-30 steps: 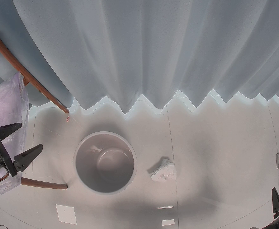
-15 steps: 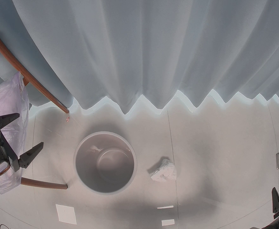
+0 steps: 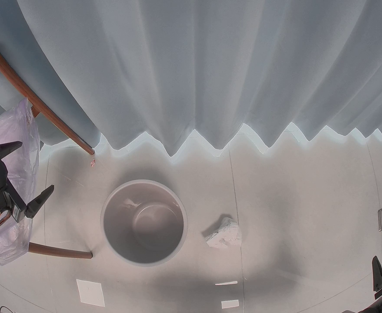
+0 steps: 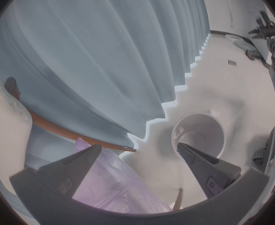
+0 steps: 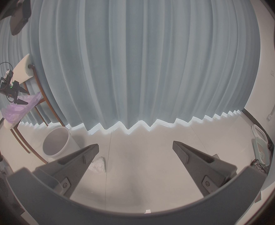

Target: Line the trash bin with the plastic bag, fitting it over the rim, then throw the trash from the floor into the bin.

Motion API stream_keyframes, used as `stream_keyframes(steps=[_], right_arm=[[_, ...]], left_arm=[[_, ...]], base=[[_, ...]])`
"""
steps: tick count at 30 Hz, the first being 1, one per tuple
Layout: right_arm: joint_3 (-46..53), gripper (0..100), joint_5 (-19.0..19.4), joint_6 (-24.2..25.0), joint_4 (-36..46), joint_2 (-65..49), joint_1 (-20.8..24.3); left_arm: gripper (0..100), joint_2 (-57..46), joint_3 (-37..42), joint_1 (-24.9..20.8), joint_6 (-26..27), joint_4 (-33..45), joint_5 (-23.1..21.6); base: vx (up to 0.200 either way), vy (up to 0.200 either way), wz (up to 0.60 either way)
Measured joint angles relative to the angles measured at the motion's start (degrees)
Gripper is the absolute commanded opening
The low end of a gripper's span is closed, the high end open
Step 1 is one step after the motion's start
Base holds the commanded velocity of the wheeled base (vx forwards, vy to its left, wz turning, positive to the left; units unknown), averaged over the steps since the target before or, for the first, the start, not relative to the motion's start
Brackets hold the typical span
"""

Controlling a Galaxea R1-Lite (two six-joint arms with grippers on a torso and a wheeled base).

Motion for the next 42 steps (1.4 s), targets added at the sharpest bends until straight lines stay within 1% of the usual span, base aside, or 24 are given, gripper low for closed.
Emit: stream_keyframes(steps=[2, 4, 10, 19, 22, 25, 29, 34, 42], right_arm=[[0.0, 100, 0.0, 0.0, 0.0, 0.0, 0.0], [0.0, 100, 0.0, 0.0, 0.0, 0.0, 0.0], [0.0, 100, 0.0, 0.0, 0.0, 0.0, 0.0], [0.0, 100, 0.0, 0.0, 0.0, 0.0, 0.0], [0.0, 100, 0.0, 0.0, 0.0, 0.0, 0.0], [0.0, 100, 0.0, 0.0, 0.0, 0.0, 0.0], [0.0, 100, 0.0, 0.0, 0.0, 0.0, 0.0], [0.0, 100, 0.0, 0.0, 0.0, 0.0, 0.0], [0.0, 100, 0.0, 0.0, 0.0, 0.0, 0.0]], left_arm=[[100, 0.2, 0.0, -0.5, 2.1, 0.0, 1.2], [100, 0.4, 0.0, -0.9, 2.9, 0.1, 1.9], [100, 1.5, -0.2, -2.4, 3.3, -0.2, 4.9], [100, 4.4, -0.2, -4.8, 3.3, -0.3, 5.3], [100, 5.7, -0.2, -4.8, 3.3, -0.5, 5.4], [100, 6.9, -0.4, -4.6, 3.2, -0.7, 6.6], [100, 7.5, -0.4, -4.5, 3.1, -1.1, 9.2], [100, 8.0, -0.4, -4.5, 3.0, -4.2, 11.9], [100, 9.1, -1.0, -4.5, 3.0, -4.5, 12.5]], base=[[0.0, 0.0, 0.0], [0.0, 0.0, 0.0], [0.0, 0.0, 0.0], [0.0, 0.0, 0.0], [0.0, 0.0, 0.0], [0.0, 0.0, 0.0], [0.0, 0.0, 0.0], [0.0, 0.0, 0.0], [0.0, 0.0, 0.0]])
